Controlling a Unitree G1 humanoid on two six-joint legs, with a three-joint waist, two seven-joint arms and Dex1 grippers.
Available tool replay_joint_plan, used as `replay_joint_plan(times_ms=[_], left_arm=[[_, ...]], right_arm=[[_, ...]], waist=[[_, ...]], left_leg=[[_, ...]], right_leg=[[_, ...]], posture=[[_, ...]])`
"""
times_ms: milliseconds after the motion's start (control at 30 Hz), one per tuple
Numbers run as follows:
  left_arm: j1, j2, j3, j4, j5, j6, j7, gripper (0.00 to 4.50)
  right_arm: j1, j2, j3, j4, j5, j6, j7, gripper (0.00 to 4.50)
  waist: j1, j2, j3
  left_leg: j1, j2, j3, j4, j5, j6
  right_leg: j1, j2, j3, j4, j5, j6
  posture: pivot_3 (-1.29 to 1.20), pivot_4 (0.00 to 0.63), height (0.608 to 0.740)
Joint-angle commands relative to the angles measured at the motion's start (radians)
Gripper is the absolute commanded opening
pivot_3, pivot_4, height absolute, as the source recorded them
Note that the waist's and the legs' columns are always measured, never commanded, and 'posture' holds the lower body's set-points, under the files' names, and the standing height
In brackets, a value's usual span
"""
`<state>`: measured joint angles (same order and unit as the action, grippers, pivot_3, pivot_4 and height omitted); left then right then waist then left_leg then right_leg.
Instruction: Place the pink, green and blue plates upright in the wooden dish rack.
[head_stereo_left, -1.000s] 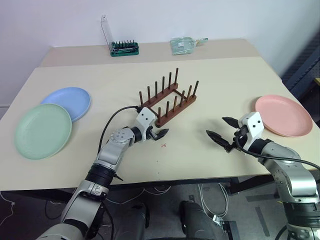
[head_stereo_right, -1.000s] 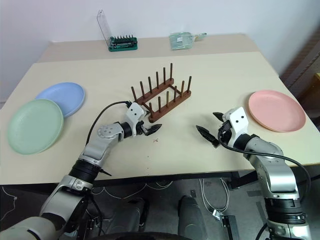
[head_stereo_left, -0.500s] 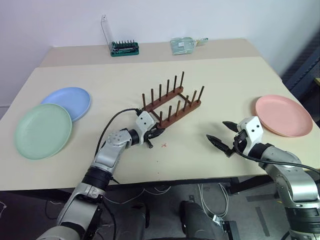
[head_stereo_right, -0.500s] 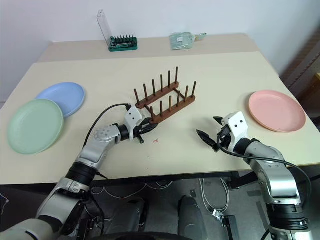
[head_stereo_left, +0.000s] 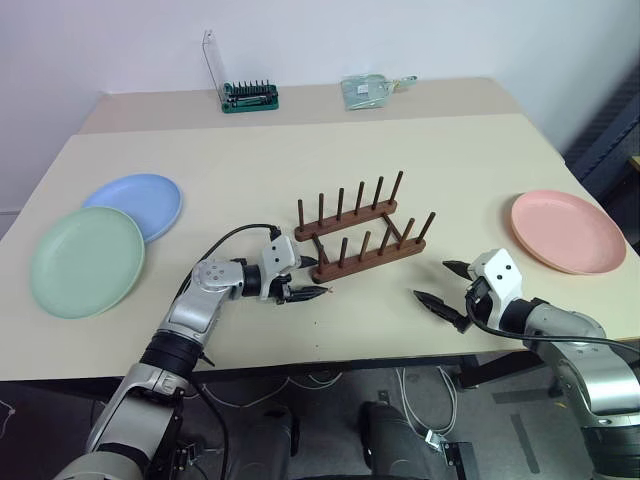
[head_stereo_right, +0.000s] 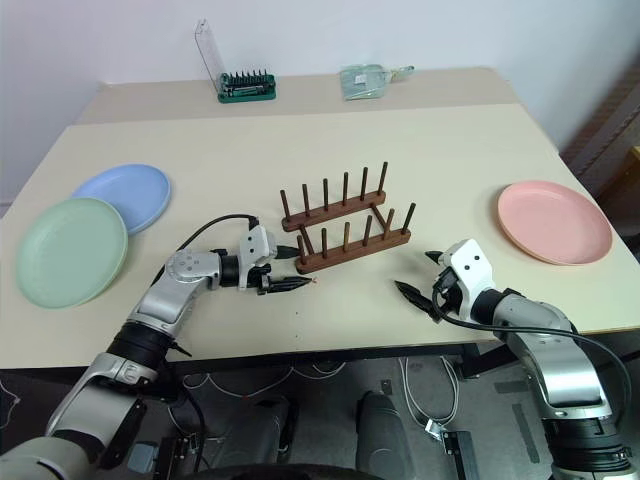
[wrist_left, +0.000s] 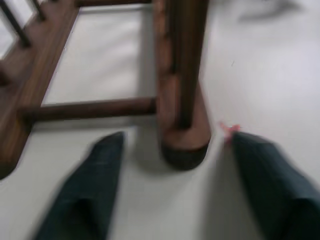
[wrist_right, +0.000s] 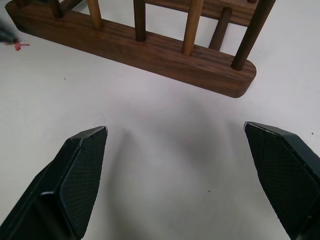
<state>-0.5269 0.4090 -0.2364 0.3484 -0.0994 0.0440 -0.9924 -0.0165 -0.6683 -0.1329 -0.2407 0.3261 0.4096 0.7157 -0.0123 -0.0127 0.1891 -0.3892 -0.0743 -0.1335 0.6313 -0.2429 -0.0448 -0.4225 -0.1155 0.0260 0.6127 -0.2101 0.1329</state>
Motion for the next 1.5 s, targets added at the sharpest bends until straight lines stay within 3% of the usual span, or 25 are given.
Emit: replay_joint_plan(times_ms=[33, 100, 200, 333, 400, 433, 600, 700, 1100, 1267, 1433, 1500], left_arm=[[0.015, 0.058, 0.046, 0.0, 0.035, 0.042, 0.057, 4.26], [0.037, 0.077, 0.058, -0.03, 0.01, 0.068, 0.044, 4.27], [0.103, 0.105, 0.076, -0.145, -0.056, 0.133, -0.004, 3.34], [0.166, 0.119, 0.047, -0.309, -0.122, 0.247, -0.055, 1.28], [0.171, 0.114, 0.035, -0.347, -0.116, 0.282, -0.041, 0.28], [0.167, 0.101, 0.021, -0.37, -0.112, 0.308, -0.027, 0.02], [0.15, 0.058, -0.021, -0.416, -0.115, 0.382, -0.006, 0.02], [0.107, -0.001, -0.033, -0.335, -0.064, 0.378, 0.085, 0.02], [0.023, -0.075, 0.047, -0.035, 0.081, 0.138, 0.408, 0.02], [0.006, -0.091, 0.049, 0.011, 0.079, 0.113, 0.415, 0.02], [0.045, -0.088, 0.043, -0.055, 0.042, 0.092, 0.346, 0.02], [0.072, -0.087, 0.044, -0.125, -0.002, 0.088, 0.288, 0.0]], right_arm=[[-0.018, -0.014, -0.012, -0.032, -0.001, -0.001, 0.003, 4.24], [-0.022, -0.016, -0.006, -0.03, -0.002, 0.005, 0.006, 3.59], [-0.044, -0.009, 0.015, -0.017, -0.014, 0.003, 0.004, 2.13], [-0.07, -0.004, 0.049, 0.009, -0.042, -0.006, 0.006, 0.03], [-0.081, -0.001, 0.059, 0.019, -0.049, -0.006, 0.006, 0.0], [-0.092, 0.001, 0.071, 0.03, -0.059, -0.006, 0.003, 0.0], [-0.134, 0.013, 0.114, 0.079, -0.102, -0.019, -0.012, 0.0], [-0.181, 0.026, 0.169, 0.152, -0.197, -0.049, -0.068, 0.0], [-0.394, 0.148, 0.212, 0.465, -0.343, -0.165, -0.227, 0.0], [-0.429, 0.161, 0.209, 0.513, -0.358, -0.205, -0.239, 0.0], [-0.369, 0.095, 0.183, 0.429, -0.354, -0.227, -0.188, 0.0], [-0.334, 0.049, 0.138, 0.365, -0.317, -0.185, -0.145, 0.51]], waist=[[-0.003, 0.0, 0.0], [-0.005, 0.0, 0.0], [-0.011, 0.001, -0.001], [-0.002, 0.002, -0.001], [0.003, 0.002, -0.001], [0.004, 0.001, -0.001], [0.0, 0.001, -0.001], [-0.002, 0.001, -0.001], [-0.002, 0.0, -0.003], [-0.002, 0.0, -0.003], [-0.002, 0.001, -0.003], [-0.001, 0.001, -0.003]], left_leg=[[0.0, 0.0, 0.0, 0.0, 0.0, 0.0], [0.001, 0.0, 0.0, 0.0, 0.0, 0.0], [0.001, 0.001, 0.0, -0.001, 0.0, 0.0], [0.001, 0.001, 0.0, 0.0, 0.0, 0.0], [0.0, 0.001, 0.0, 0.0, 0.0, 0.0], [0.0, 0.0, 0.0, 0.001, 0.0, 0.0], [0.0, 0.0, 0.0, 0.0, 0.0, 0.0], [0.0, 0.0, 0.0, 0.0, 0.0, 0.0], [0.004, 0.0, 0.0, 0.0, 0.0, -0.001], [0.005, 0.0, 0.0, 0.0, 0.0, -0.001], [0.005, 0.0, 0.0, 0.0, 0.0, -0.001], [0.004, 0.0, 0.0, 0.0, 0.0, 0.0]], right_leg=[[0.0, 0.0, 0.0, 0.0, 0.0, 0.0], [0.0, 0.0, 0.0, 0.001, 0.0, 0.0], [0.0, 0.001, 0.0, 0.001, 0.0, 0.0], [0.0, 0.001, 0.0, 0.001, 0.0, 0.0], [0.0, 0.0, 0.0, 0.0, 0.0, 0.0], [0.0, 0.0, 0.0, 0.0, 0.0, 0.0], [0.0, 0.0, 0.0, 0.0, 0.0, 0.0], [0.0, 0.001, 0.0, 0.0, 0.0, 0.0], [0.003, 0.001, 0.0, 0.001, 0.0, 0.0], [0.004, 0.001, 0.0, 0.001, 0.0, 0.0], [0.004, 0.001, 0.0, 0.001, 0.0, 0.0], [0.004, 0.0, 0.0, 0.001, 0.0, 0.0]], posture=[[0.0, 0.15, 0.74], [0.0, 0.15, 0.74], [0.0, 0.15, 0.74], [0.0, 0.15, 0.74], [0.0, 0.15, 0.74], [0.0, 0.15, 0.74], [0.0, 0.15, 0.74], [0.0, 0.15, 0.74], [0.0, 0.15, 0.74], [0.0, 0.15, 0.74], [0.0, 0.15, 0.74], [0.0, 0.15, 0.74]])
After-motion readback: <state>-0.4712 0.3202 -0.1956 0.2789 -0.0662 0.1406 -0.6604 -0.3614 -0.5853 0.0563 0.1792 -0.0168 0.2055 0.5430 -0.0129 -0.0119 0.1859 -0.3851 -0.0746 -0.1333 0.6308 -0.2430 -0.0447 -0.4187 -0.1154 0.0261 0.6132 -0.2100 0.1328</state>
